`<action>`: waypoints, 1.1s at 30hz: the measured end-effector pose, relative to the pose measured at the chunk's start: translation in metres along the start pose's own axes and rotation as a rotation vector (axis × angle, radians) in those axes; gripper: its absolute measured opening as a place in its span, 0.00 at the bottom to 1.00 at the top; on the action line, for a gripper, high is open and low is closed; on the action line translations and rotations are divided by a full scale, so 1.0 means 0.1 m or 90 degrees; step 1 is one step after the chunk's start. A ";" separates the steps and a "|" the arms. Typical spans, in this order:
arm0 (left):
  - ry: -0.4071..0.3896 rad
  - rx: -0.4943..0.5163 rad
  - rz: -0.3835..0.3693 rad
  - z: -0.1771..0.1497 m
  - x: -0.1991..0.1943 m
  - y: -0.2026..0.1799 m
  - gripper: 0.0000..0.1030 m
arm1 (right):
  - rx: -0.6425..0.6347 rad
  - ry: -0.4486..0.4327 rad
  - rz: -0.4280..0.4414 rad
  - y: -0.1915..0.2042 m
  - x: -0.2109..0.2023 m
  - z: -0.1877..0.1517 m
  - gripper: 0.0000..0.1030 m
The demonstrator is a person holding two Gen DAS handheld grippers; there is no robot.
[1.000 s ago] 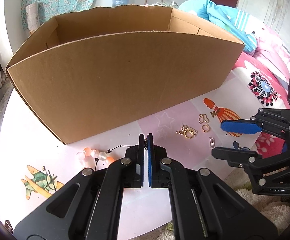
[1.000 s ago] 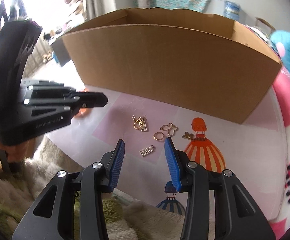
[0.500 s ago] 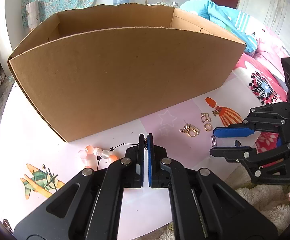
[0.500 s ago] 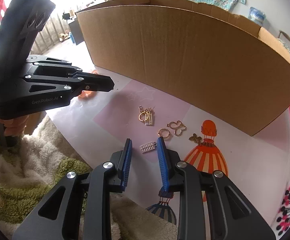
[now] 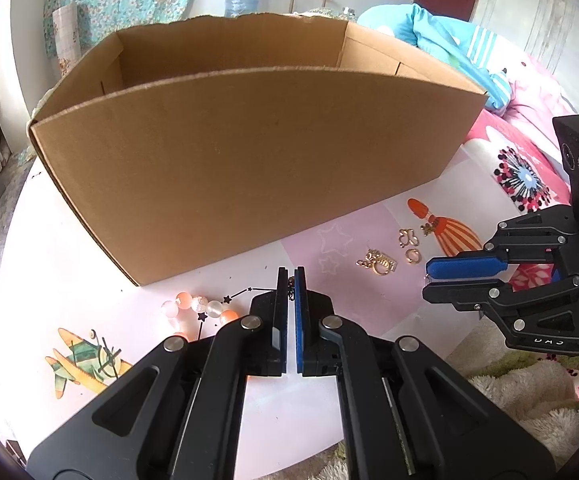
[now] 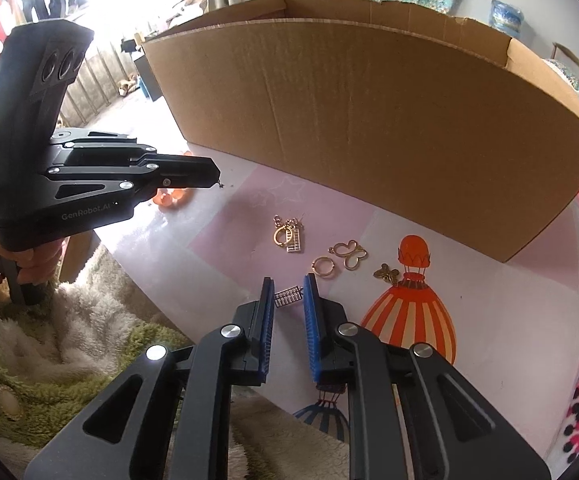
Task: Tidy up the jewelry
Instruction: 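Close the right gripper on the small gold ladder charm, then carry the gold charm in the right gripper over the box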
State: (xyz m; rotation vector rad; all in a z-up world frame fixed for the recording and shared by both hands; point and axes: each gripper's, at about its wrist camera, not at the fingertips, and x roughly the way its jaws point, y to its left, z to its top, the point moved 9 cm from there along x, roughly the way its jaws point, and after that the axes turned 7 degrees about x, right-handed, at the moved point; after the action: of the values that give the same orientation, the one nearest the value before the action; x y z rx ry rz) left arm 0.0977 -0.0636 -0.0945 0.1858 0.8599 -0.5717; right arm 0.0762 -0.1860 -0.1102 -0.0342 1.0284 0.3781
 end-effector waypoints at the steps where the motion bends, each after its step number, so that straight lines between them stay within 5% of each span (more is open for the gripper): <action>1: -0.004 -0.001 -0.004 0.01 -0.03 0.00 0.02 | 0.000 -0.006 -0.001 0.00 -0.04 0.01 0.15; 9: -0.074 0.000 -0.035 0.26 -0.49 -0.06 0.02 | 0.007 -0.096 0.013 0.10 -0.59 0.25 0.15; 18: -0.187 0.023 -0.071 1.12 -0.98 -0.03 0.02 | -0.021 -0.200 0.039 0.06 -1.14 1.15 0.15; 23: -0.100 -0.024 -0.090 1.46 -0.46 0.18 0.02 | 0.023 -0.093 0.049 -0.15 -0.68 1.64 0.15; 27: -0.011 -0.064 -0.092 1.54 0.04 0.33 0.02 | 0.091 0.050 0.041 -0.43 -0.10 1.79 0.15; 33: 0.063 -0.112 -0.084 1.52 0.48 0.50 0.02 | 0.124 0.132 -0.016 -0.69 0.38 1.82 0.15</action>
State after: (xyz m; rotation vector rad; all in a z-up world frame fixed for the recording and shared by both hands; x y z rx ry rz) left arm 0.2500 -0.0986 -0.0361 -0.0036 1.0194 -0.6104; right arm 0.2667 -0.2023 -0.0576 0.0910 1.2646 0.2531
